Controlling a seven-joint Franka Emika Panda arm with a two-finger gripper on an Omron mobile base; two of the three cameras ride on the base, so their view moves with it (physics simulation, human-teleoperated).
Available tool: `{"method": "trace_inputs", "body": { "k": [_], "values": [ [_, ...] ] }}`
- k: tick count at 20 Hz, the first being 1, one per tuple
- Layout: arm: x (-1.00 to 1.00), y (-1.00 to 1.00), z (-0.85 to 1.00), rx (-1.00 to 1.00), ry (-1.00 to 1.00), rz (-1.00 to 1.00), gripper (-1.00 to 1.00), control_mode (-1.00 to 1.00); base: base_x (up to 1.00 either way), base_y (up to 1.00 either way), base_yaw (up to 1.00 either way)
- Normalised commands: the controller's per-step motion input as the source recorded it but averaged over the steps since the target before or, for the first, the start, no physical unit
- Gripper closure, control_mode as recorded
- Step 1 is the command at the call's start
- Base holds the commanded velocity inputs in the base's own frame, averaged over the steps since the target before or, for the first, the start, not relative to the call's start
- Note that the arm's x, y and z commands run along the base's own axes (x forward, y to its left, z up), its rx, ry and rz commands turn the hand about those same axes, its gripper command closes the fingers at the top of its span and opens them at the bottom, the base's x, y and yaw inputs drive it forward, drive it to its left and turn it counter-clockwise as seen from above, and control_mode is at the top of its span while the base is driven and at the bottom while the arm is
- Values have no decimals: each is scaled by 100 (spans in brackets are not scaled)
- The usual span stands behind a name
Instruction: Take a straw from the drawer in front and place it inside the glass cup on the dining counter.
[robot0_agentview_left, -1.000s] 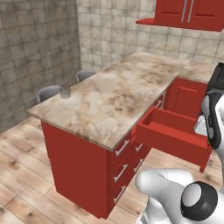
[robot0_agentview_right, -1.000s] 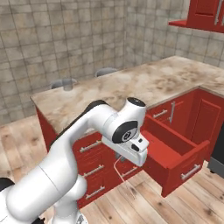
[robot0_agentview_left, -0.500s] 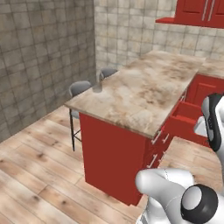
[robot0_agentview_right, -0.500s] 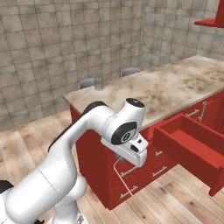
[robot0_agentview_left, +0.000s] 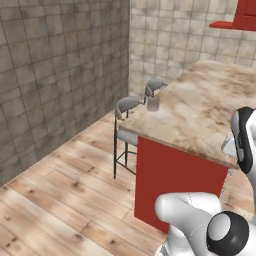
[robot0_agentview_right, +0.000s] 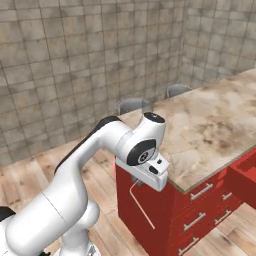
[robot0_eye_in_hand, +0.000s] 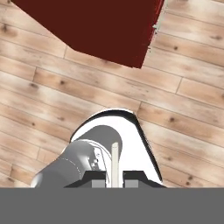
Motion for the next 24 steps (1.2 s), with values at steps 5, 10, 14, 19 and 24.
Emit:
{"method": "trace_inputs", "body": {
  "k": [5, 10, 14, 19, 24],
  "values": [
    [0, 0, 0, 0, 0, 0, 100, 100, 58, 92, 0],
    [0, 0, 0, 0, 0, 0, 100, 100, 55, 91, 0],
    [0, 0, 0, 0, 0, 0, 100, 100, 31, 83, -8],
    [0, 0, 0, 0, 0, 0, 100, 100, 14, 59, -26],
    [0, 0, 0, 0, 0, 0, 100, 100, 11, 48, -39]
  ]
}}
